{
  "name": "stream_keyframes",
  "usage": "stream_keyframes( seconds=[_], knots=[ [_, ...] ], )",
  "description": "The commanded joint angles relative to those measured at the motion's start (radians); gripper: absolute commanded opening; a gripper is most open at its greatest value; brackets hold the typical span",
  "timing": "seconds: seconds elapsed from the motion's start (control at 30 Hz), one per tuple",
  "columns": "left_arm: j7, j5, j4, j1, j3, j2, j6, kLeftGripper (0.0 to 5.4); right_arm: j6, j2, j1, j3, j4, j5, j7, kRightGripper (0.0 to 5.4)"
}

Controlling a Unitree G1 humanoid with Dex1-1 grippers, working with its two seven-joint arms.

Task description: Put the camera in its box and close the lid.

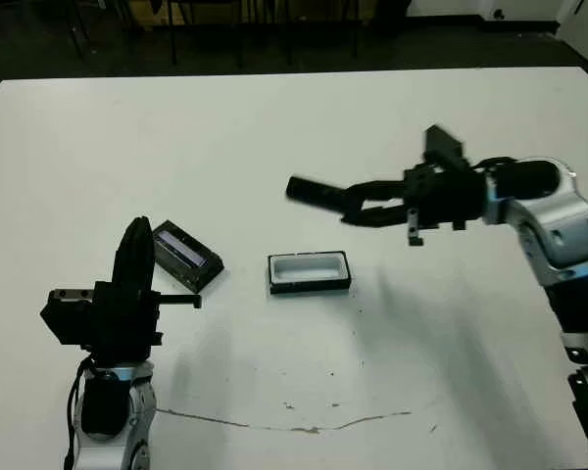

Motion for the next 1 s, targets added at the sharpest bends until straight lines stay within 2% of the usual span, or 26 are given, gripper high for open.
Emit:
stream_keyframes(
  seconds=[0.03, 0.13, 0.23, 0.4, 0.6, 0.77, 1.0],
  knots=[
    [0.008, 0.016, 0.008, 0.027, 0.000, 0.001, 0.009, 0.00, 0.027, 0.004, -0.036, 0.034, 0.045, -0.015, 0.066, 0.46],
    [0.006, 0.011, 0.010, 0.027, -0.002, 0.000, 0.011, 0.00, 0.041, 0.008, -0.053, 0.059, 0.074, -0.030, 0.107, 0.46],
    [0.005, 0.015, 0.014, 0.025, -0.003, 0.001, 0.005, 0.00, -0.004, 0.010, -0.062, 0.072, 0.096, -0.052, 0.133, 0.46],
    [0.005, 0.011, 0.007, 0.028, -0.007, -0.002, 0.015, 0.00, -0.027, 0.004, -0.090, 0.104, 0.126, -0.105, 0.180, 0.46],
    [0.001, 0.011, 0.007, 0.028, -0.012, -0.001, 0.014, 0.00, -0.021, -0.005, -0.121, 0.127, 0.151, -0.150, 0.222, 0.46],
    [0.006, 0.019, 0.007, 0.027, -0.014, -0.001, 0.017, 0.00, -0.020, 0.010, -0.128, 0.120, 0.185, -0.152, 0.243, 0.46],
    [0.002, 0.014, 0.016, 0.023, -0.015, 0.000, 0.008, 0.00, -0.096, 0.022, -0.122, 0.117, 0.200, -0.165, 0.232, 0.46]
  ],
)
